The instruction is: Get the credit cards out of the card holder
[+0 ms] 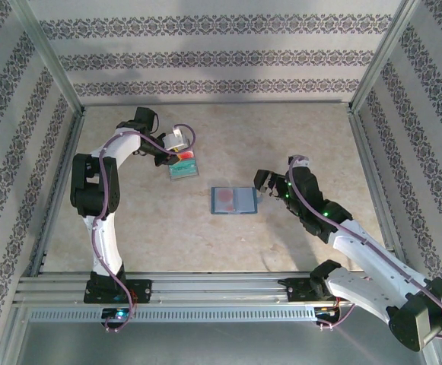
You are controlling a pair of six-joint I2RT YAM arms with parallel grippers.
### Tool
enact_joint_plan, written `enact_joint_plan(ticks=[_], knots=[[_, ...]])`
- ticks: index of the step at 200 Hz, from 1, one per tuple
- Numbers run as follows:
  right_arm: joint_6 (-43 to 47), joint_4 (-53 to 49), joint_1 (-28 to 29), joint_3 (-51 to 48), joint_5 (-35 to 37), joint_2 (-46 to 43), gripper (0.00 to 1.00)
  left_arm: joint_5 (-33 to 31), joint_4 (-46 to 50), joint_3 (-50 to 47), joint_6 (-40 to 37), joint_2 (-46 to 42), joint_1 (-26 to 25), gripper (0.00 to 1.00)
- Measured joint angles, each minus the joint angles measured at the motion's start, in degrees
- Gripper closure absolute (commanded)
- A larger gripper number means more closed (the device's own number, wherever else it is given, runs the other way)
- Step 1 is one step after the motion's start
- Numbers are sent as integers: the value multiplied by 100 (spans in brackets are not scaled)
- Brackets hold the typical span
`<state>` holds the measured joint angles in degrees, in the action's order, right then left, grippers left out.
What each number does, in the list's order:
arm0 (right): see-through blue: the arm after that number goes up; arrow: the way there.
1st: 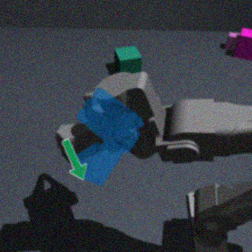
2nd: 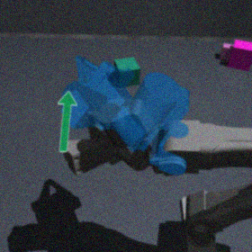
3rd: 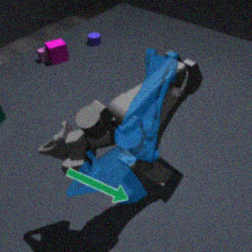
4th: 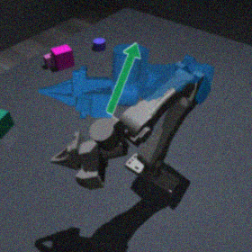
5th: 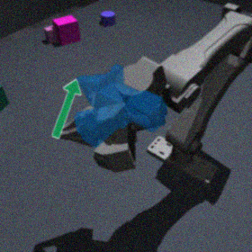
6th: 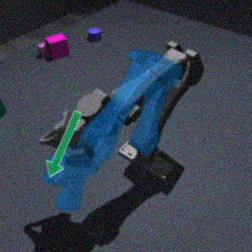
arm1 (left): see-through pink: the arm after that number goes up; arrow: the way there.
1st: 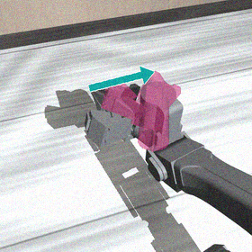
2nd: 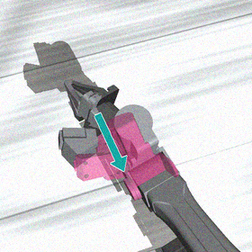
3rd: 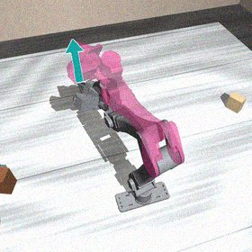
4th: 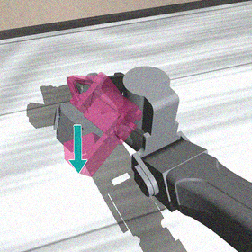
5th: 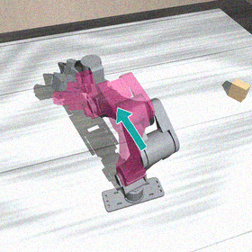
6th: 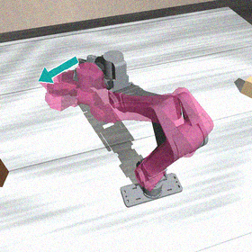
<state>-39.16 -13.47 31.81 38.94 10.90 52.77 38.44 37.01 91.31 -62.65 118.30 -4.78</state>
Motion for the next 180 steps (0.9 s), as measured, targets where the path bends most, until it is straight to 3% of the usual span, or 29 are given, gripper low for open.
enact_joint_plan(ticks=[55, 87, 104, 119, 154, 180], knots=[[42, -35, 240, 94, 26, 402, 2, 57, -4, 2, 74, -173, 2, 65], [70, -144, 452, 363, 76, 791, 2, 195, -68, -166, 201, -767, 2, 64], [101, -192, 553, 487, 118, 999, 8, 262, -162, -278, 323, -1134, 2, 61], [153, -236, 636, 603, 166, 1231, 15, 330, -330, -411, 560, -1456, 2, 49], [188, -417, 938, 999, 238, 2006, 24, 234, -1392, -1390, 1803, -2459, 2, 0], [188, -608, 1222, 1414, 284, 2708, 30, -168, -2417, -2347, 3058, -3252, 2, 1]])
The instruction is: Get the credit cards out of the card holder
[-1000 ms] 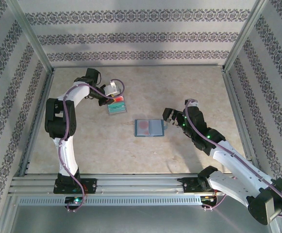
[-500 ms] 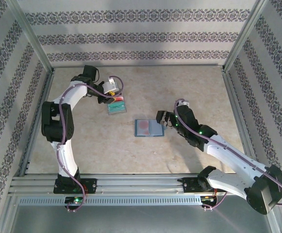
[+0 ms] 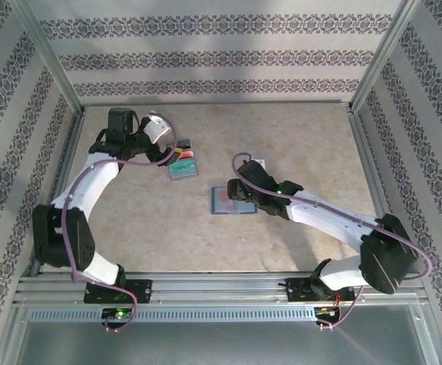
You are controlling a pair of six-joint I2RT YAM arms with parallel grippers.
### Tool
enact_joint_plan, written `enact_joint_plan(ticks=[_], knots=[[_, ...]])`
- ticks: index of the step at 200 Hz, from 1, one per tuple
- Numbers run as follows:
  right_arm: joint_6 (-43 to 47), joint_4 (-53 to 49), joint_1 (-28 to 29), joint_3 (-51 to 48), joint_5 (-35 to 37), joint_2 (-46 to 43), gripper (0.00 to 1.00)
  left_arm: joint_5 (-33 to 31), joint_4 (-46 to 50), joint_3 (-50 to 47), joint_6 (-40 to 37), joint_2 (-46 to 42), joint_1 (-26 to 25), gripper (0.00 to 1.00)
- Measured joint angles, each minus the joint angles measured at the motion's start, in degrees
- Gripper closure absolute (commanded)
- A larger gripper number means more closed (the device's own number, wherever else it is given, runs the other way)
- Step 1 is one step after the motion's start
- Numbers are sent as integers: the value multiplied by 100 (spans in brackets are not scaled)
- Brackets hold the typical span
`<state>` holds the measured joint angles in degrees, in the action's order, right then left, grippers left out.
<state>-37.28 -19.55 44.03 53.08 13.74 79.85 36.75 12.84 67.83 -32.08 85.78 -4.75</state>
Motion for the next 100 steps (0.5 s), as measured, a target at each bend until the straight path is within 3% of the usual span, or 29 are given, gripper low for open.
enact_joint_plan(ticks=[37, 67, 100], knots=[[-2, -286, 313, 581, 20, 916, 34, -1088, -1158, -933, 1720, -839, 0, 1], [-7, -474, 350, 839, -70, 1436, 34, -2074, -1519, -1333, 2872, -1204, 0, 1], [-9, -708, 411, 1095, -114, 1871, 34, -2472, -1670, -1792, 3683, -1440, 0, 1]])
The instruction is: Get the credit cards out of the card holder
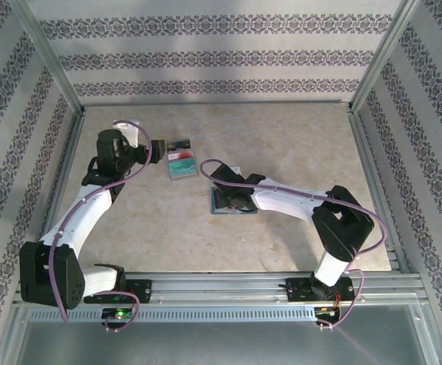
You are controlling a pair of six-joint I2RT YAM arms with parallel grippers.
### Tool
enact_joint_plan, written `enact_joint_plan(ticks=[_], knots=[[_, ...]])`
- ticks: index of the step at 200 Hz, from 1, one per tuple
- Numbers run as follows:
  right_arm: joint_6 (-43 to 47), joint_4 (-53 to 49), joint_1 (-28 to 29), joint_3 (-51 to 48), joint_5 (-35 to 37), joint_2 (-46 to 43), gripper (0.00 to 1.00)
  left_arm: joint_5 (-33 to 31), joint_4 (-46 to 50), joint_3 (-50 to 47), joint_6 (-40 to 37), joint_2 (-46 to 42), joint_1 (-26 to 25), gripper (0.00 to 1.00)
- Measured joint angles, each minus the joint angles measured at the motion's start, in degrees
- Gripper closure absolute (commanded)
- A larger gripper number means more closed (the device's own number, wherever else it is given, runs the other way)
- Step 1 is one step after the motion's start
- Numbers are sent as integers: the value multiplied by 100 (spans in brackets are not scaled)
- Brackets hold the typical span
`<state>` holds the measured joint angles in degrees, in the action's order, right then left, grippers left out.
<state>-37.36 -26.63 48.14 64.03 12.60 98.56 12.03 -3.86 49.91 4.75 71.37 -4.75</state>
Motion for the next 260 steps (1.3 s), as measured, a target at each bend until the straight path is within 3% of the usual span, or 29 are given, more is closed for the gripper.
enact_joint_plan(ticks=[106, 127, 170, 260], knots=[[31, -166, -28, 396, -205, 820, 30, -162, -35, -155, 702, 31, 0, 1], [28, -153, -79, 396, -289, 914, 35, -162, -70, -155, 741, 31, 0, 1], [66, -96, -79, 409, -323, 922, 58, -138, -94, -155, 776, 37, 0, 1], [70, -345, -118, 404, 205, 863, 53, 37, -92, -155, 778, 35, 0, 1]])
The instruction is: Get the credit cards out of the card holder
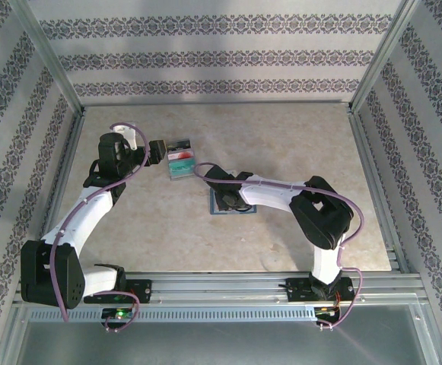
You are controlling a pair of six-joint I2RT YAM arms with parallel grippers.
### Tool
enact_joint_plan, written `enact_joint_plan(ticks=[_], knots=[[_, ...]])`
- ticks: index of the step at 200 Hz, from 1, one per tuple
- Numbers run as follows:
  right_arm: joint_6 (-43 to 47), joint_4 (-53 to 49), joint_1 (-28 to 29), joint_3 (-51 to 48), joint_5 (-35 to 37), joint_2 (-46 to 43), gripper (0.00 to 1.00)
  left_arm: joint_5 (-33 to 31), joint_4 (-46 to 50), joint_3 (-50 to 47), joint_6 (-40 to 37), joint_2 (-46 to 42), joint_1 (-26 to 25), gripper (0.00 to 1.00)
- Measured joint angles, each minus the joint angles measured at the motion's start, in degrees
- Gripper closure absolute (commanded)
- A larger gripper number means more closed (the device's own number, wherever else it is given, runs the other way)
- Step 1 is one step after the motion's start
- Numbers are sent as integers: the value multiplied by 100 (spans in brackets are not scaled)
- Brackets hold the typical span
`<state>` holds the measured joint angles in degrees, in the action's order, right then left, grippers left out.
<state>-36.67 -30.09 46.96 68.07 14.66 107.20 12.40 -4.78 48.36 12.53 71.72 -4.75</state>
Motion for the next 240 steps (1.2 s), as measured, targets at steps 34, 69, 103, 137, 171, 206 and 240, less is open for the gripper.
enact_joint_plan(ticks=[34, 69, 103, 137, 171, 206, 240], knots=[[0, -129, -74, -173, 256, -219, 52, 31, 44, 28, -4, 0, 0, 0], [-24, -142, -210, -431, 382, -505, 52, -92, 184, 42, -24, -155, -17, 0], [-109, -105, -343, -809, 393, -686, 52, -415, 267, 42, -31, -396, -286, 2], [-251, -76, -444, -1244, 398, -1034, 52, -901, 297, 37, -76, -459, -973, 5], [-382, -33, -560, -1565, 402, -1491, 52, -1419, 372, -4, -157, -321, -1906, 15], [-470, -11, -752, -1878, 402, -1982, 52, -1606, 428, -175, -131, 125, -2594, 22], [-518, 55, -813, -1912, 330, -2428, 53, -1419, 437, -498, 173, 527, -2852, 30]])
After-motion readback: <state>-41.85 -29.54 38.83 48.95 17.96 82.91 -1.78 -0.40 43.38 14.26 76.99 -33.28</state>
